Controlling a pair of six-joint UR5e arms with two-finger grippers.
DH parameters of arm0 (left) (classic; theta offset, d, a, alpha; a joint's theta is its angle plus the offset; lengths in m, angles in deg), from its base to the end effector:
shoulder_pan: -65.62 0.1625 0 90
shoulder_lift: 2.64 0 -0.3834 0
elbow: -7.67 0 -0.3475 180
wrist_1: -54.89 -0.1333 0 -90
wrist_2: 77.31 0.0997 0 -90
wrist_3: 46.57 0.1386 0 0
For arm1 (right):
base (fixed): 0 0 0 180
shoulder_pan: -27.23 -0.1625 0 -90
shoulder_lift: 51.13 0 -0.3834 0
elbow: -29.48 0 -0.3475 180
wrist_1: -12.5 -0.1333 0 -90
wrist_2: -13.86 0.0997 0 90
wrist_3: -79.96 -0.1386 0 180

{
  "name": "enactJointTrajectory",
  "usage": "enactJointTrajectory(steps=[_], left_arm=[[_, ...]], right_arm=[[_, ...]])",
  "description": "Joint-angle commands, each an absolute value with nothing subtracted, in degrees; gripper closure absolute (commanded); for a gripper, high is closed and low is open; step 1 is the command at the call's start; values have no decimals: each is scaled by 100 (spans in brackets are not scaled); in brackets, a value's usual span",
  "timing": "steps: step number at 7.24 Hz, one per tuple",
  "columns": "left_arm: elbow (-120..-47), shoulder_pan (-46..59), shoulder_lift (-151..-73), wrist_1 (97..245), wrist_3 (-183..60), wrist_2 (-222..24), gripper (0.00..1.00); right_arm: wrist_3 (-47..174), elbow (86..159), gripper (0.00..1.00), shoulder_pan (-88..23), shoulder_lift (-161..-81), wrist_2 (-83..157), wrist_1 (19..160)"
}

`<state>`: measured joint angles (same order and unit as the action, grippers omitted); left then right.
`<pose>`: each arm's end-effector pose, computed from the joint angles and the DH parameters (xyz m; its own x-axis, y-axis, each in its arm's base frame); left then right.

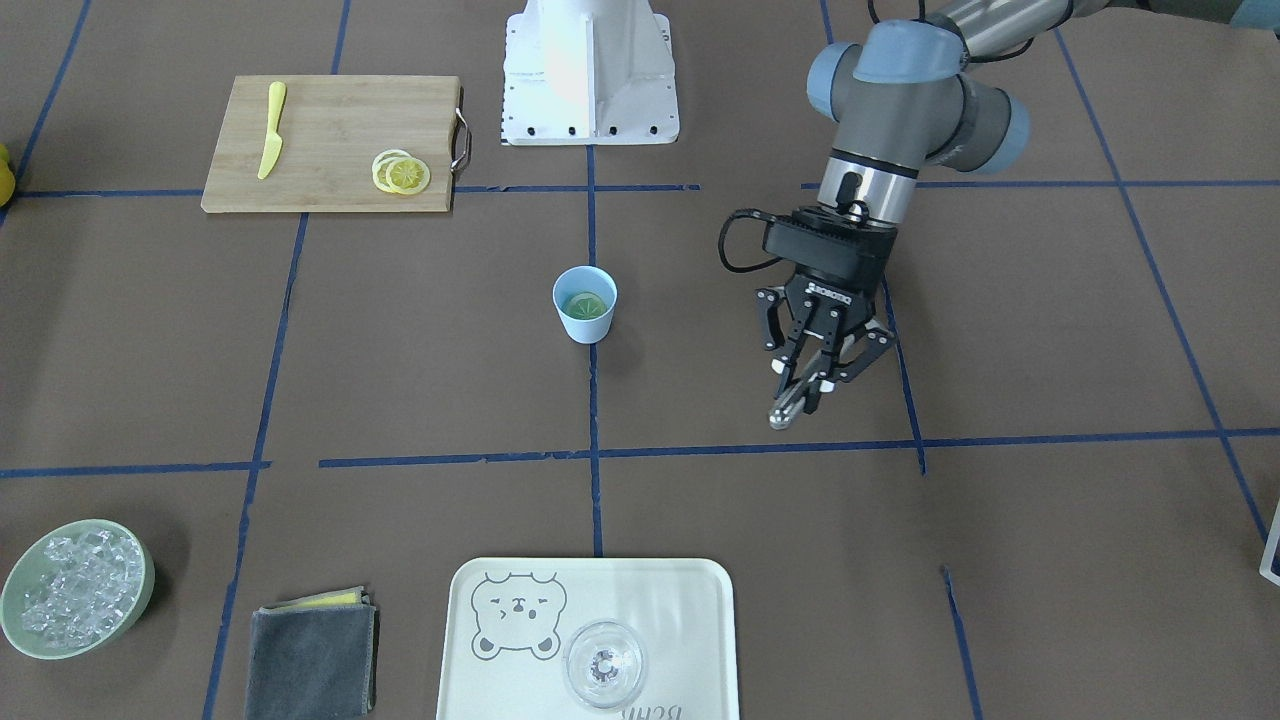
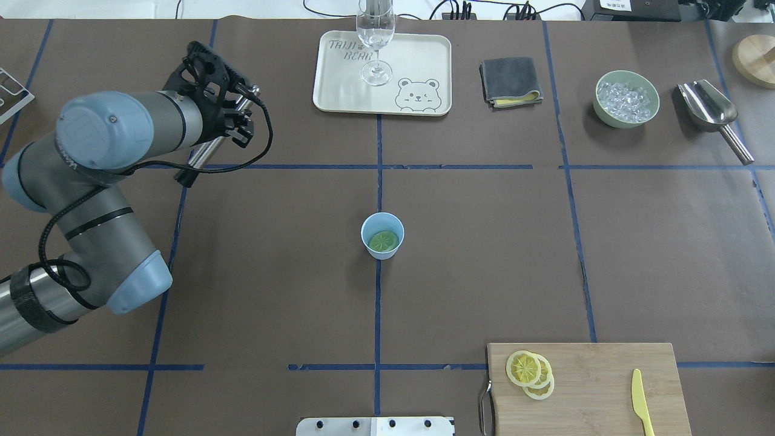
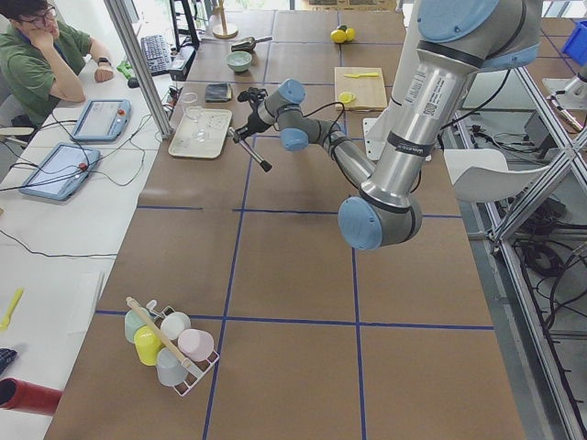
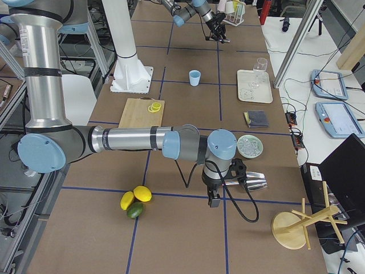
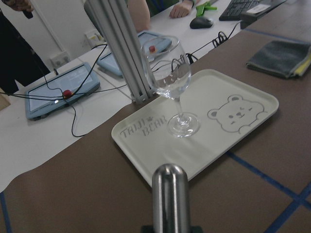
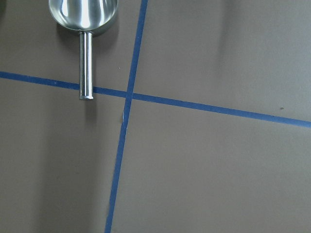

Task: Squeeze lemon into cup
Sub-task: 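Lower the muddler back to its spot on the table with the left gripper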

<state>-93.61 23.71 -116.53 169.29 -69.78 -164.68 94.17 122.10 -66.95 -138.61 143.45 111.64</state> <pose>0.3601 -0.5109 0.2970 0.7889 0.5256 -0.3185 -0.0718 0.5935 0.8016 0.0780 -0.4505 0.6279 0.7598 -0.1468 0.6334 0.1174 0.9891 0.0884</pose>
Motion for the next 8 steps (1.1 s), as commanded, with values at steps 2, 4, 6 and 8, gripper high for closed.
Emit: enactJointTrajectory(steps=[2, 4, 6, 8], left_arm=[[-9367, 2133, -10831, 16053, -7056, -16591, 100], [-9017, 2141, -10574, 16036, -8325, -16608, 100], [-9032, 2167, -10565, 15477, -8883, -17001, 100], [-9067, 2176, -10565, 15403, -9096, -17598, 100]], right_arm=[[9367, 12203, 0, -6471, -13911, 14350, 10937], [9306, 12194, 0, -6444, -13955, 14359, 10839], [9297, 12203, 0, -6444, -13955, 14359, 10830], [9306, 12203, 0, -6444, -13946, 14367, 10830]])
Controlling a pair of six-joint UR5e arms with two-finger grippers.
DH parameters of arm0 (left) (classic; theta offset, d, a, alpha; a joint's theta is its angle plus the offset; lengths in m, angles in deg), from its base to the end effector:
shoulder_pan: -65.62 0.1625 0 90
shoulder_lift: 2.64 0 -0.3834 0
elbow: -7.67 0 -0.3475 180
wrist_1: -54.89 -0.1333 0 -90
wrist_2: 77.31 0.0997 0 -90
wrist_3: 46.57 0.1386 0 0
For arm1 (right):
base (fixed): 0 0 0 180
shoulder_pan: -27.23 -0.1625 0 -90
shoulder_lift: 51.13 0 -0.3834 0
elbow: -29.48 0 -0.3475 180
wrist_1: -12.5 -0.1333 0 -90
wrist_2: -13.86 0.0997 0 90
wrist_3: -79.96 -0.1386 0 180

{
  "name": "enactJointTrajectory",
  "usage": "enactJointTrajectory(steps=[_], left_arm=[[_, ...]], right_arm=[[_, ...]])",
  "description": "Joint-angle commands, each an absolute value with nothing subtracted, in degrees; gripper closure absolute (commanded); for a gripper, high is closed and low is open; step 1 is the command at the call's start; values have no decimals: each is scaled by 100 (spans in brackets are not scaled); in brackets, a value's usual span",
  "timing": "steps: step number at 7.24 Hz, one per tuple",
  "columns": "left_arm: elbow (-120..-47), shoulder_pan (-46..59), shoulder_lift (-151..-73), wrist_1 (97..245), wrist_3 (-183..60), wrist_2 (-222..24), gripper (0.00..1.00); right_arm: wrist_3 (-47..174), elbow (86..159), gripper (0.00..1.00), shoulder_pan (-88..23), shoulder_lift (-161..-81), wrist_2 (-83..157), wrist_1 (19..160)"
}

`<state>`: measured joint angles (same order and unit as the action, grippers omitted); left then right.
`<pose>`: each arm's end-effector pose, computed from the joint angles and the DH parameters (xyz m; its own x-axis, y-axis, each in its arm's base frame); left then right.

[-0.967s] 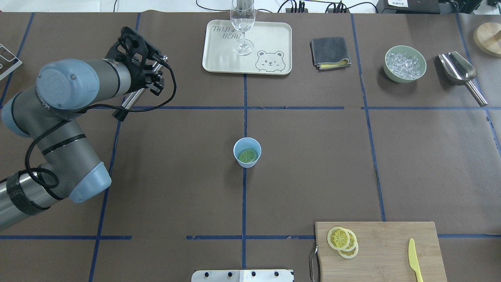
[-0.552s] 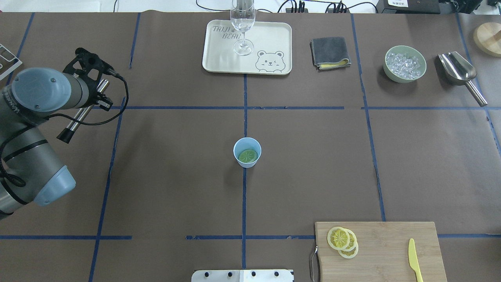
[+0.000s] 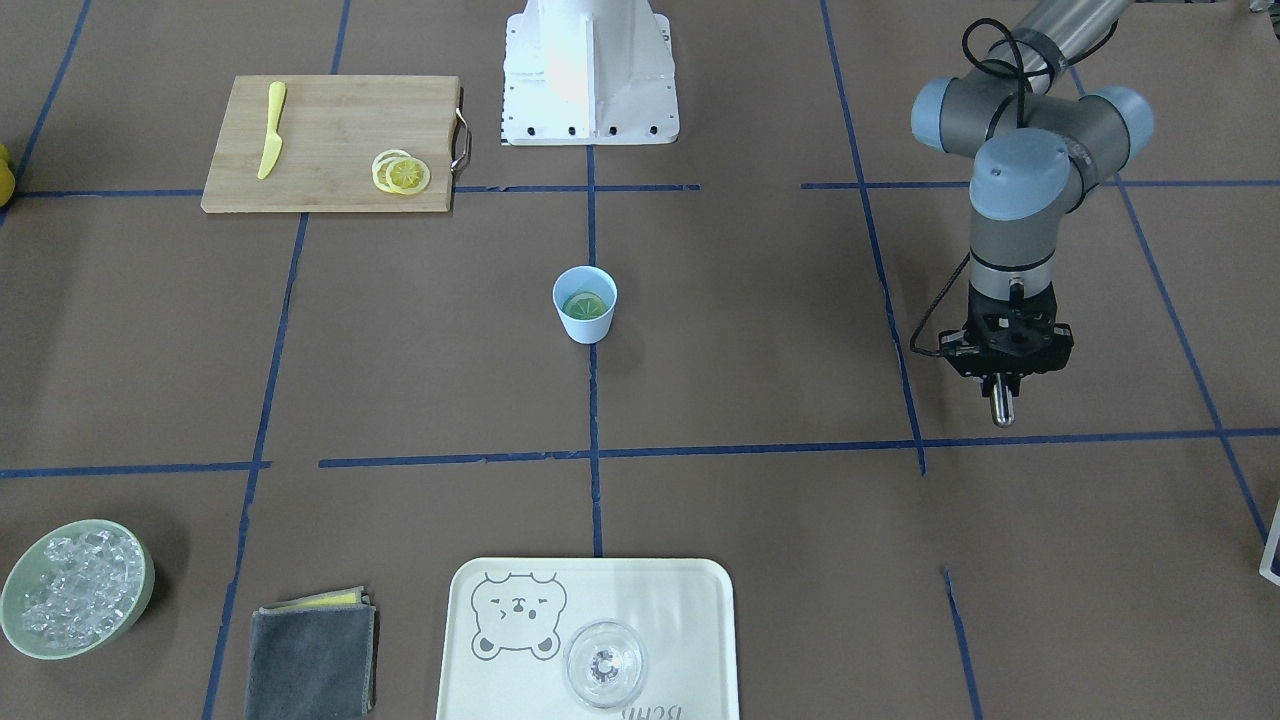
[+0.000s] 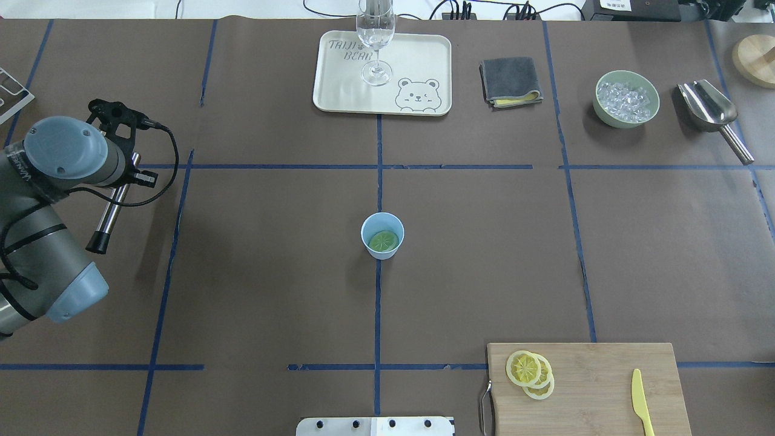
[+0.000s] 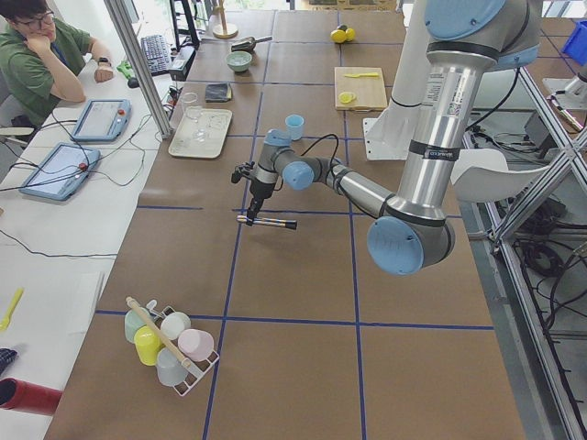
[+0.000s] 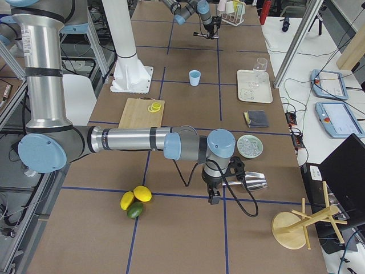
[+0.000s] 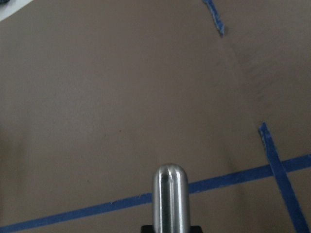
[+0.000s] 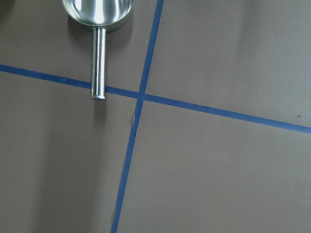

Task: Squeeze lemon into cup
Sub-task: 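Lower the muddler back to its spot on the table with the left gripper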

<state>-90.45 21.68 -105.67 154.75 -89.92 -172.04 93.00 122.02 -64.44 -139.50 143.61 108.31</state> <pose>0.3238 -0.4813 0.4777 0.9043 0.1350 -0.4050 0.0049 0.9453 0.3261 0.0579 -0.4526 0.6298 0.7548 -0.1858 0.6292 0.1449 0.9826 0.1163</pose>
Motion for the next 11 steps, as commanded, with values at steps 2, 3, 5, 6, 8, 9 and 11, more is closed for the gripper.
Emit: enactJointTrajectory(steps=[2, 3, 5, 6, 8, 9, 11], left_arm=[[-9146, 2168, -10574, 15499, -9061, -18179, 100], [-9199, 2159, -10556, 15517, -9104, -18277, 100], [-9209, 2141, -10539, 15927, -9864, -18278, 100], [-9191, 2141, -10530, 16139, -10313, -18270, 100], [-9078, 2150, -10084, 16830, -10266, -18261, 100], [-9050, 2150, -9847, 17070, -9908, -18243, 100], [-8980, 2159, -9800, 17090, -9790, -18217, 100]], right_arm=[[9297, 12220, 0, -6444, -13937, 14367, 10830], [9306, 12238, 0, -6444, -13937, 14376, 10830], [9306, 12247, 0, -6444, -13920, 14367, 10821], [9306, 12247, 0, -6444, -13911, 14367, 10821], [9306, 12247, 0, -6444, -13902, 14367, 10821], [9306, 12256, 0, -6444, -13894, 14367, 10821], [9306, 12256, 0, -6452, -13893, 14367, 10812]])
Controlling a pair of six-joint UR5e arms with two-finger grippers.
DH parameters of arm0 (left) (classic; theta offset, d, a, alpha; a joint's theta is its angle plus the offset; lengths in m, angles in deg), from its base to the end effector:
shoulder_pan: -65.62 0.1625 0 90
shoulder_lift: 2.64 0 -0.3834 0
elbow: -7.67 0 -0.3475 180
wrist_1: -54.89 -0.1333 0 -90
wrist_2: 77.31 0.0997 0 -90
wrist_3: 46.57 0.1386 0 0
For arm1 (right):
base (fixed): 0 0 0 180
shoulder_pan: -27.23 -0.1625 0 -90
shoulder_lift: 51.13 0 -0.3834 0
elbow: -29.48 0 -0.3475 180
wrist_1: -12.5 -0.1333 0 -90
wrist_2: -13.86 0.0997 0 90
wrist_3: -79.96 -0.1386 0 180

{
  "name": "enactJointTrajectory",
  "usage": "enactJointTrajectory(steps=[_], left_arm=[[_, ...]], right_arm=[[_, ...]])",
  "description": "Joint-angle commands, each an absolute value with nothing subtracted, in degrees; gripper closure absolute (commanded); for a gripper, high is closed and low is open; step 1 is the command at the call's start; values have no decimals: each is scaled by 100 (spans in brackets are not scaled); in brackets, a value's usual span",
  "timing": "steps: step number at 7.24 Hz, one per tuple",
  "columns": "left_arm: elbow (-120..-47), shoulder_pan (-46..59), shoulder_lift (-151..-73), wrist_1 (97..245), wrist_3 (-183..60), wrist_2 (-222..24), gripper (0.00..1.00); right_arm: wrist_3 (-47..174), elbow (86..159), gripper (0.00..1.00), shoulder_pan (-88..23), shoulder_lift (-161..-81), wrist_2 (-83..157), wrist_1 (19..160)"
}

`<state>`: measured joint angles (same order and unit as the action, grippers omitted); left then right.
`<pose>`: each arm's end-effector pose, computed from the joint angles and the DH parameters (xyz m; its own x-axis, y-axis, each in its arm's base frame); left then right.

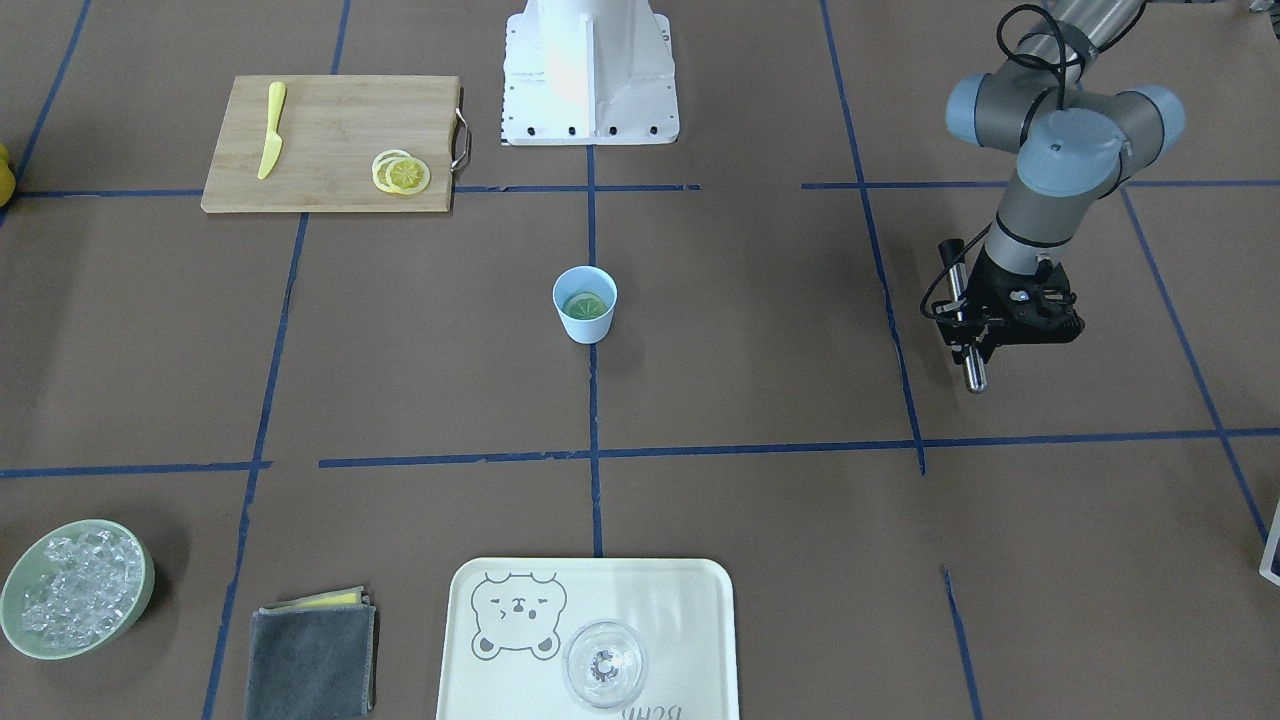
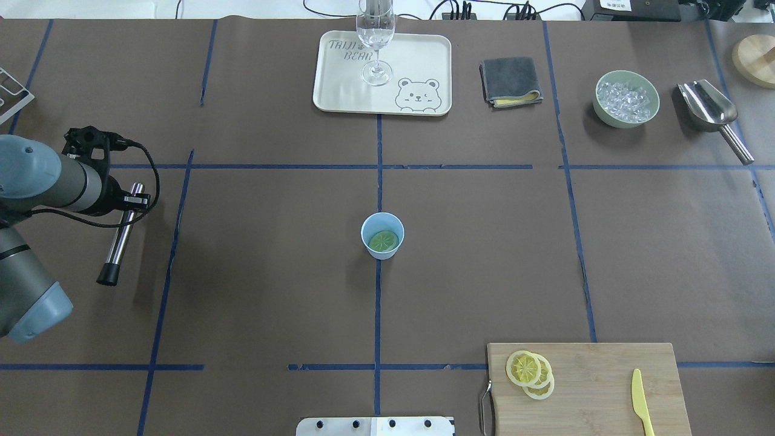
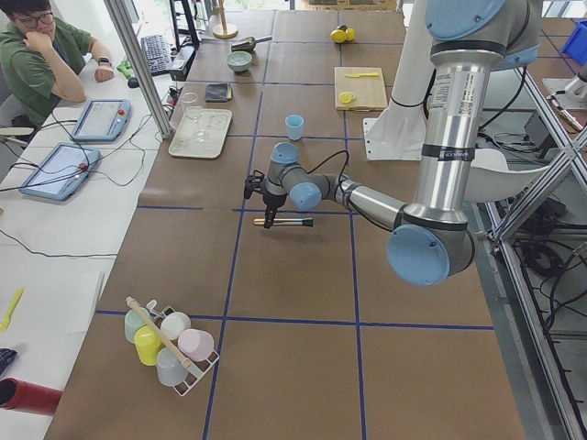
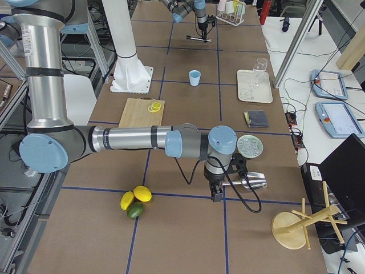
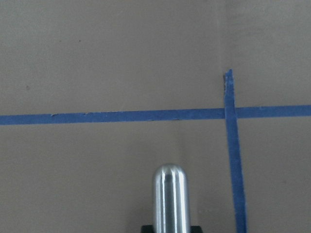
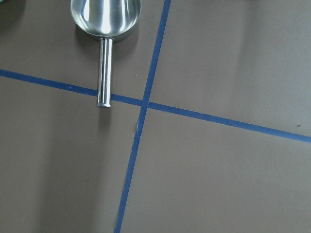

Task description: Squeeze lemon into cup

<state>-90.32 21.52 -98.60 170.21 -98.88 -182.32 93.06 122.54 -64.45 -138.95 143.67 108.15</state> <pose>0.3193 -0.4450 0.5006 0.7789 0.0675 -0.6235 0.0988 0.9686 0.2283 0.0580 -0.4581 0.6211 0.7544 -0.2002 0.6252 0.1454 0.9797 0.1381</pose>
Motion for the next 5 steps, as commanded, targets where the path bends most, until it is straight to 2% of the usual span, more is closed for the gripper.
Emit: enactJointTrajectory(steps=[1, 3, 4, 5], left_arm=[[-8971, 2185, -9800, 17090, -9781, -18217, 100], [-8892, 2203, -9888, 17082, -9781, -18217, 100], [-8892, 2203, -9888, 17082, -9781, -18217, 88], [-8892, 2203, -9888, 17073, -9790, -18217, 31]], right_arm=[[9306, 12256, 0, -6444, -13893, 14367, 10812], [9306, 12256, 0, -6452, -13893, 14367, 10812], [9306, 12256, 0, -6452, -13893, 14367, 10812], [9306, 12256, 0, -6452, -13902, 14367, 10812]])
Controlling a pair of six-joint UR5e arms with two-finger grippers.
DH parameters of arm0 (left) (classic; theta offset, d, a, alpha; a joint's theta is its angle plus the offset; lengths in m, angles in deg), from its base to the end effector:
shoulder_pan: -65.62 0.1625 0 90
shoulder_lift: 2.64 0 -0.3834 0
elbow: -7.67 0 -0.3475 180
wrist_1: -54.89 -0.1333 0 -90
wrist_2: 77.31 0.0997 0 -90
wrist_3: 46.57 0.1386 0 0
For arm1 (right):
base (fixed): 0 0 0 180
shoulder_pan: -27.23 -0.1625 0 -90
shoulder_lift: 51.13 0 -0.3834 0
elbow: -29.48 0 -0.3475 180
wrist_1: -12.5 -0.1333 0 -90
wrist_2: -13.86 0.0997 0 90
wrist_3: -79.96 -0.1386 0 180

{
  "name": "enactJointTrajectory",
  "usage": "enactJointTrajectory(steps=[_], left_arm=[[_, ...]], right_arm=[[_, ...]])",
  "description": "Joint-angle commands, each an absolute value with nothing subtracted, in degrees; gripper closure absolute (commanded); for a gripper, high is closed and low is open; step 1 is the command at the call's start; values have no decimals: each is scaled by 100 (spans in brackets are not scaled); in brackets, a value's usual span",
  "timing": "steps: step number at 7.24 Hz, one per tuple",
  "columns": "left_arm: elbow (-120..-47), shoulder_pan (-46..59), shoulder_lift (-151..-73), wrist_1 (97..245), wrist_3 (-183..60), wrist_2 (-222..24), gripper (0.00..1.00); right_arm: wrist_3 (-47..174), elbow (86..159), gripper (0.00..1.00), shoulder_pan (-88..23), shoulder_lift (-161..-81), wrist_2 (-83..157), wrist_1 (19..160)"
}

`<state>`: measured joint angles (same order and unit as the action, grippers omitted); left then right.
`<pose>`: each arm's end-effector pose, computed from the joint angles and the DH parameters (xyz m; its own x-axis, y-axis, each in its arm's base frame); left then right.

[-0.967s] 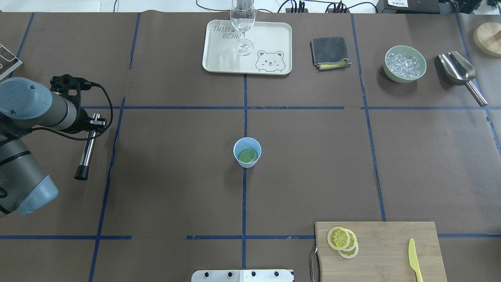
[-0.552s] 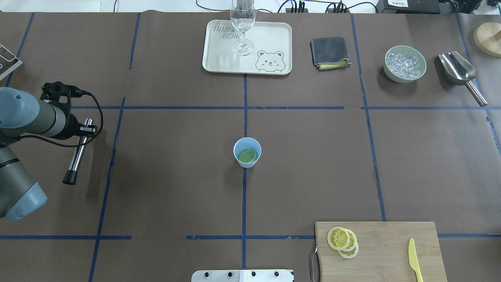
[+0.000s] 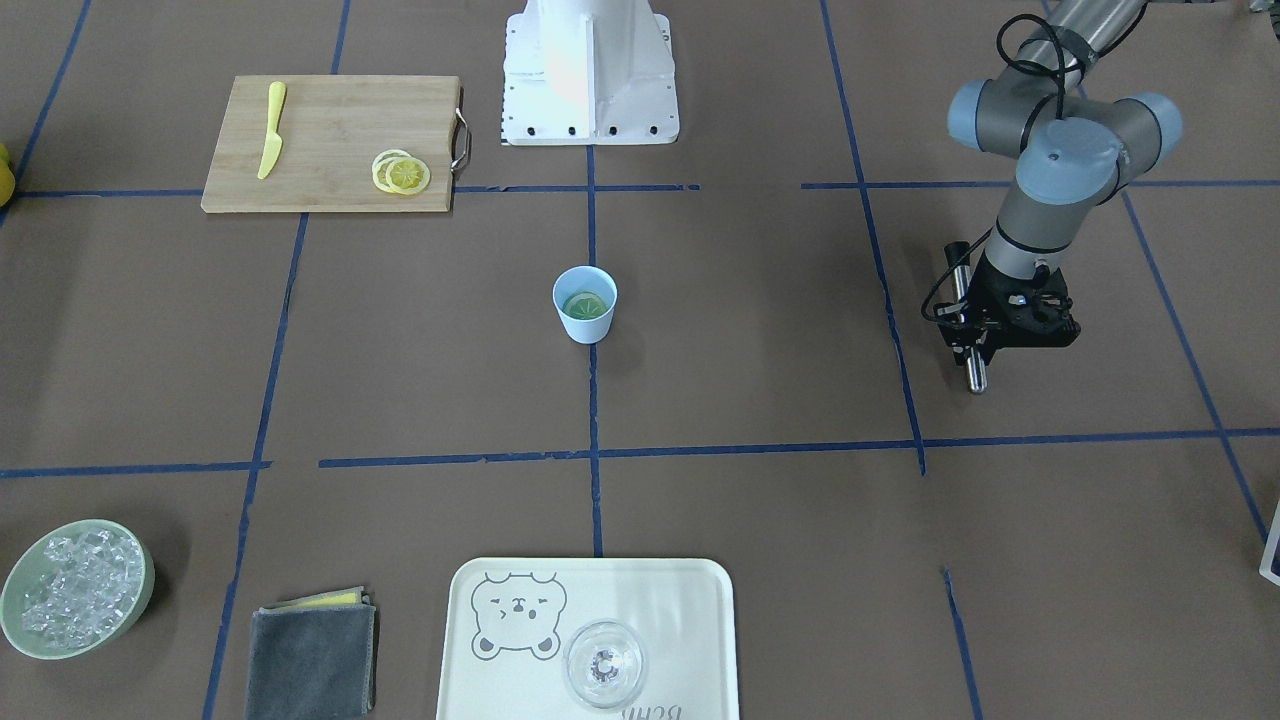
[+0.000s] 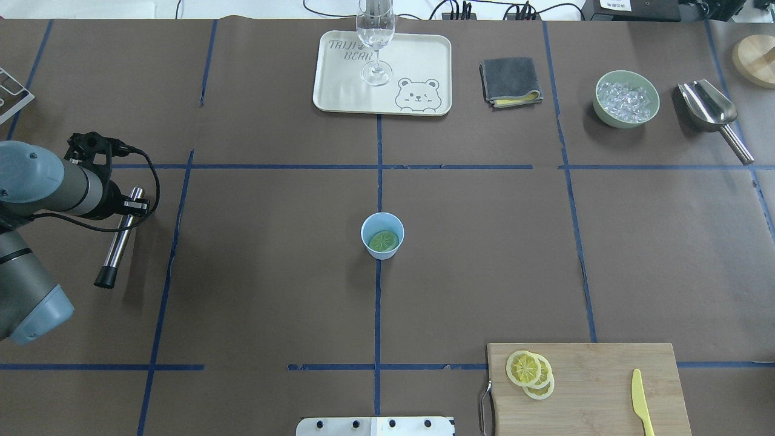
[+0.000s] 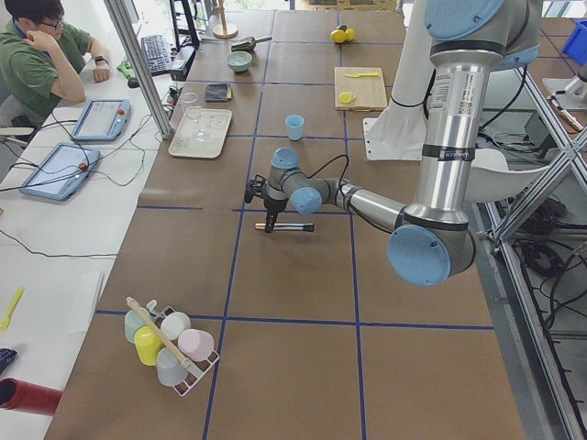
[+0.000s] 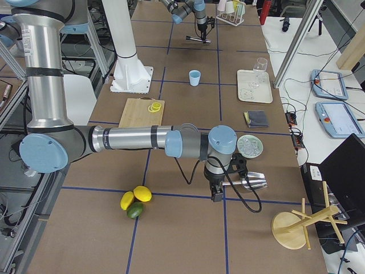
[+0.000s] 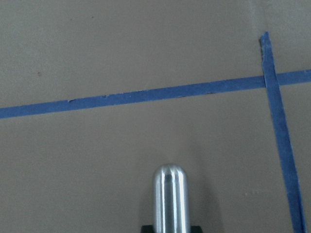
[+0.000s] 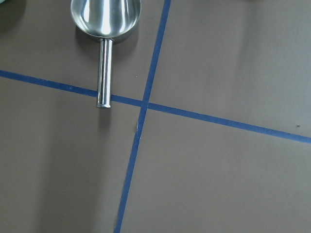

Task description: Squeeze lemon into cup

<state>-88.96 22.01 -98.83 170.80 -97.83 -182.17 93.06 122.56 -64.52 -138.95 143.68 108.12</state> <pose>0.3248 -0.4445 0.5087 0.7851 0.0875 -0.6132 0.0759 0.9689 0.2355 0.0586 -0.4581 0.6208 0.7545 -0.1998 0.6251 0.1442 0.9797 0.1390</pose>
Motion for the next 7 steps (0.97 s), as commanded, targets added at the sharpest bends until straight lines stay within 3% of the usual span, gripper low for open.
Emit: enactJointTrajectory(steps=[1, 4, 7], left_arm=[[-8892, 2203, -9888, 17064, -9790, -18217, 0], [-9058, 1993, -9888, 16994, -9389, -18260, 0], [-9103, -3, -9801, 16662, -6173, -19327, 0]], right_arm=[[9306, 12256, 0, -6452, -13902, 14367, 10812], [9306, 12256, 0, -6452, -13920, 14367, 10812], [9314, 12256, 0, -6452, -13946, 14367, 10812]])
